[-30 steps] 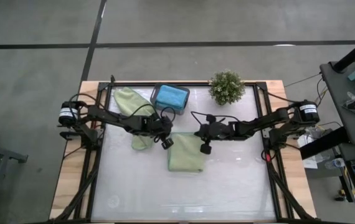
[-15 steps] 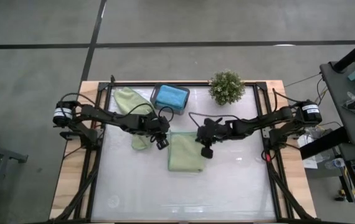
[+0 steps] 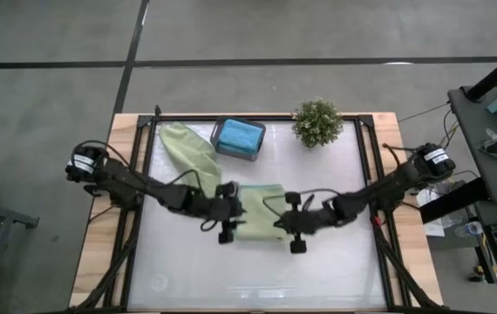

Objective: Fold microfiber towels
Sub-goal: Fold the bottom green microfiber towel

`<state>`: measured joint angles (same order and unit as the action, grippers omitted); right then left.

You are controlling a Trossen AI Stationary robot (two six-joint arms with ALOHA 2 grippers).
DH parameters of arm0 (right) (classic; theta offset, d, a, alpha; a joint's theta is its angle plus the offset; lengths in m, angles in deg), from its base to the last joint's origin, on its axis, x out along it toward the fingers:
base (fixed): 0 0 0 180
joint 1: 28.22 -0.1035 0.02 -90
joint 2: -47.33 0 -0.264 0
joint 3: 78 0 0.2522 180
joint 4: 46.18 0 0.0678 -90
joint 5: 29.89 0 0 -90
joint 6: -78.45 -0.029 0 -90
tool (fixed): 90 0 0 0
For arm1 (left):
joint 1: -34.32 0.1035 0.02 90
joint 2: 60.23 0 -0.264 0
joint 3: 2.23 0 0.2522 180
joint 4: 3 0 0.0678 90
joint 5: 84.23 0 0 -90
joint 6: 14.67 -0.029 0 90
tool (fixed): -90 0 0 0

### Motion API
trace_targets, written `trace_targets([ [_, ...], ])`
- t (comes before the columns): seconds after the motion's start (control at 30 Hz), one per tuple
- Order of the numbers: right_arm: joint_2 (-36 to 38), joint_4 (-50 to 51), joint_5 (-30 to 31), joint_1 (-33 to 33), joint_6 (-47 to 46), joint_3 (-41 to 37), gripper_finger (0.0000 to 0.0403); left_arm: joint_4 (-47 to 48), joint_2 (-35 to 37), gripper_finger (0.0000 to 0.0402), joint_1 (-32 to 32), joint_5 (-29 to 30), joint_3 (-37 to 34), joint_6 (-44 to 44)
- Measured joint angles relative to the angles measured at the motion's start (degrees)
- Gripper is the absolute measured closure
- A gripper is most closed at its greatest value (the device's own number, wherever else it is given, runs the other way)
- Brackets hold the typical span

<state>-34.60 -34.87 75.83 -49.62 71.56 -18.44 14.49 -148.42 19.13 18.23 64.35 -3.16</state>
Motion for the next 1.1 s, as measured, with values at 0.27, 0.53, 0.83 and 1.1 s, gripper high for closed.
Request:
trace_targets([
  [0.27, -1.1, -1.1, 4.0, -7.9, -10.8, 0.9, 0.0356, -2.1, -1.9, 0.0193, -10.1, 6.4, 0.0, -3.6],
  [0.53, -9.8, 0.8, 11.1, -10.3, -9.7, 6.2, 0.0239, -4.6, -9.7, 0.0135, -13.9, 18.1, 0.0, -7.3],
  [0.83, -21.5, 13.0, 11.7, -8.5, -10.0, 15.4, 0.0172, -12.0, -19.5, 0.0155, -13.1, 19.4, 0.5, -5.9],
  [1.1, -27.3, 15.2, 13.0, -6.9, -12.8, 19.2, 0.0189, -12.7, -21.7, 0.0218, -12.4, 19.8, 0.7, -2.6],
])
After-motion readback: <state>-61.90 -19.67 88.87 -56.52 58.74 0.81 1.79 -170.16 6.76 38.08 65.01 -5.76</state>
